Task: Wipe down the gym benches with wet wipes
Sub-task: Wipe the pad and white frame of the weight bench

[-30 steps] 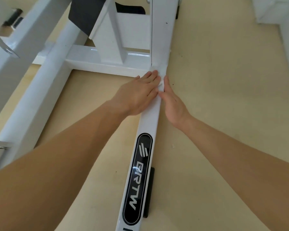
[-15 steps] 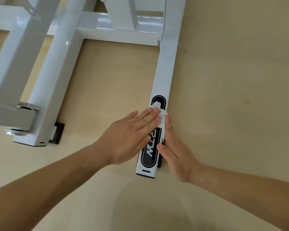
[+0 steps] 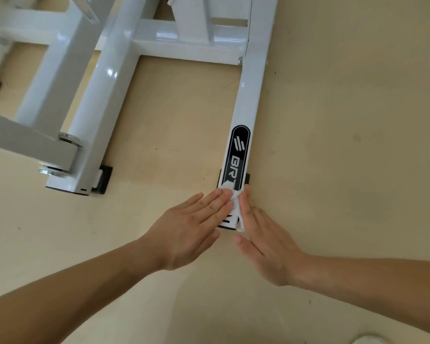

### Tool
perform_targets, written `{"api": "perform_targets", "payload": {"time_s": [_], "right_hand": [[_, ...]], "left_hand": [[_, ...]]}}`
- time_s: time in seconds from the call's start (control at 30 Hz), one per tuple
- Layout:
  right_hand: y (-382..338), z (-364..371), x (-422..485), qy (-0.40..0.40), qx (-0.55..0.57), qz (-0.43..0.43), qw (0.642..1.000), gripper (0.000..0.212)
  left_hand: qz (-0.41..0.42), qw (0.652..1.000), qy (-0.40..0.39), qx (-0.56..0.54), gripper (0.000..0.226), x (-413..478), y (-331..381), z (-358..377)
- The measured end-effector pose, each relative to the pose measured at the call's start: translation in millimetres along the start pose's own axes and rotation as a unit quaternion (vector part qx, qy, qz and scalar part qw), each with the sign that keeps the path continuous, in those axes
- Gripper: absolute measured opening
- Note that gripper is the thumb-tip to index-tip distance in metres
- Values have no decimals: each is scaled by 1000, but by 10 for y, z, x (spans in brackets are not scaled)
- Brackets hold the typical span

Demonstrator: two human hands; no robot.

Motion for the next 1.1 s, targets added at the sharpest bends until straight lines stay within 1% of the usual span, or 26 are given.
{"api": "perform_targets", "payload": {"time_s": [0.1,0.2,0.23,0.3,0.37,0.47,0.53,0.6,0.67,0.7,0.8,0.9,0.97,1.03,1.07,1.1], "right_hand": [[22,-143,209,18,10,40,999,78],[176,-386,524,53,-29,62,996,85],[251,-495,628,58,-50,65,995,84],[401,-748,821,65,-109,62,990,75],[501,-1018,993,69,-165,56,982,69],[566,-1327,1212,66,-210,61,974,64],[576,-1447,1322,81,-236,56,967,62],[565,-1522,1417,106,-243,38,963,60],[534,-1611,1505,142,-219,20,965,52],[524,-1663,1546,161,-203,17,966,47],[497,-1788,1660,180,-184,20,966,36],[465,-1884,1748,185,-136,26,973,30],[382,-1935,1781,199,-58,34,978,34],[257,-1968,1800,208,49,33,976,40],[175,-1976,1815,207,101,27,973,39],[94,-1981,1841,207,152,19,966,32]], "left_hand": [[-3,1000,11,6,58,224,-118,-64],[-25,1000,14,2,62,614,-316,-206],[-32,999,10,1,65,745,-383,-251],[-46,999,7,5,67,984,-499,-349],[-70,997,10,5,62,1195,-600,-438],[-110,994,19,-23,56,1447,-690,-526],[-135,988,52,-62,52,1561,-722,-565],[-161,972,136,-103,40,1613,-761,-623],[-195,947,213,-143,29,1648,-828,-672],[-218,932,232,-172,26,1663,-871,-677],[-282,897,246,-233,22,1696,-984,-687],[-308,871,269,-271,15,1688,-1079,-762],[-319,857,287,-287,11,1653,-1144,-865],[-336,835,306,-310,7,1610,-1214,-1005],[-343,824,316,-322,6,1583,-1245,-1082],[-346,814,325,-335,5,1557,-1278,-1159]]}}
Point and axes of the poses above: each hand's wrist, its own x-axis towards the middle knuckle, its own z-axis out of the palm, y = z × x, the point moved 4 cm from there along x, towards the middle knuckle, and after that the axes turned 3 degrees about y, right-handed, at the moved point
